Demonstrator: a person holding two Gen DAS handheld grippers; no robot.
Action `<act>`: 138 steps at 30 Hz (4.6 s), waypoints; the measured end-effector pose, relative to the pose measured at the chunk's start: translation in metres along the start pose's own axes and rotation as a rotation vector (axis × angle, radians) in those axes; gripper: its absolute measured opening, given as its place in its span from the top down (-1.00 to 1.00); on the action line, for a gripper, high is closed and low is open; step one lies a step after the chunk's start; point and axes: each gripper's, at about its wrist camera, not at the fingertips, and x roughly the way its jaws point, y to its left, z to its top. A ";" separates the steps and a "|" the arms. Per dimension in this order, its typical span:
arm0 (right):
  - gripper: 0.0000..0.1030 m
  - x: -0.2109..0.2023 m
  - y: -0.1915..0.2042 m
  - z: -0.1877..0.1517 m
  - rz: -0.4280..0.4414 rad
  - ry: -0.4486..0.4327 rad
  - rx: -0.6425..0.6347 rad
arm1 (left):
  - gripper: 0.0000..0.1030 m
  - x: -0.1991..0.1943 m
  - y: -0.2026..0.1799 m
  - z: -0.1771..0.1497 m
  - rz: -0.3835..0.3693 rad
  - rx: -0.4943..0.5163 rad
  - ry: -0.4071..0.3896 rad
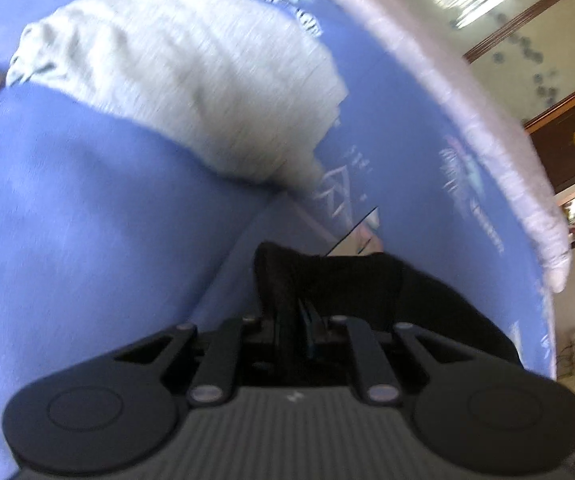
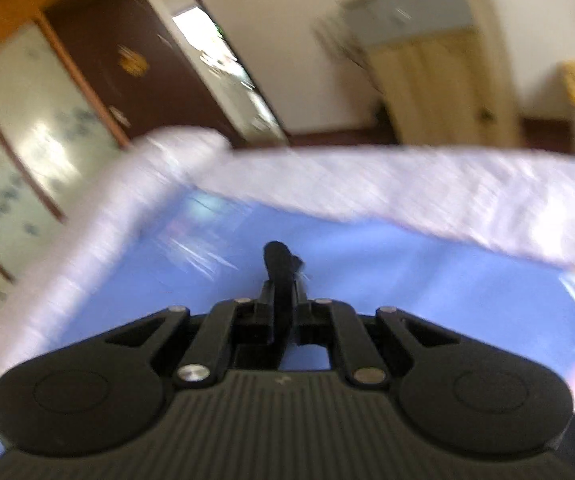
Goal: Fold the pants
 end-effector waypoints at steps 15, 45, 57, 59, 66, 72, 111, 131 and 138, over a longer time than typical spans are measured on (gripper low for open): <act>-0.31 0.002 0.050 0.000 0.013 0.055 -0.278 | -0.28 0.007 -0.017 0.017 0.030 0.077 -0.039; -0.17 0.134 0.191 0.012 0.029 -0.030 -0.321 | -0.11 0.137 -0.097 0.109 0.168 0.085 -0.142; 0.04 0.130 0.102 0.026 0.056 0.069 -0.087 | -0.15 0.004 -0.070 0.040 0.034 0.208 -0.252; 0.04 0.145 0.112 0.019 0.072 0.094 -0.085 | -0.15 0.000 -0.071 0.024 0.017 0.232 -0.218; 0.21 0.208 0.145 -0.004 0.096 0.183 -0.057 | -0.15 0.045 -0.095 -0.007 0.005 0.330 -0.061; 0.89 0.151 0.139 0.018 0.103 -0.024 -0.042 | -0.15 0.069 -0.106 -0.017 0.056 0.381 -0.028; -0.06 -0.154 0.103 -0.233 0.493 0.297 -0.760 | -0.64 -0.008 0.008 -0.059 -0.145 0.023 0.040; -0.06 -0.087 0.030 -0.183 0.347 0.306 -0.247 | -0.26 -0.032 0.027 -0.079 -0.079 -0.059 -0.019; -0.17 -0.094 0.029 -0.191 0.381 0.279 -0.259 | -0.36 -0.021 -0.002 -0.092 -0.008 0.153 -0.083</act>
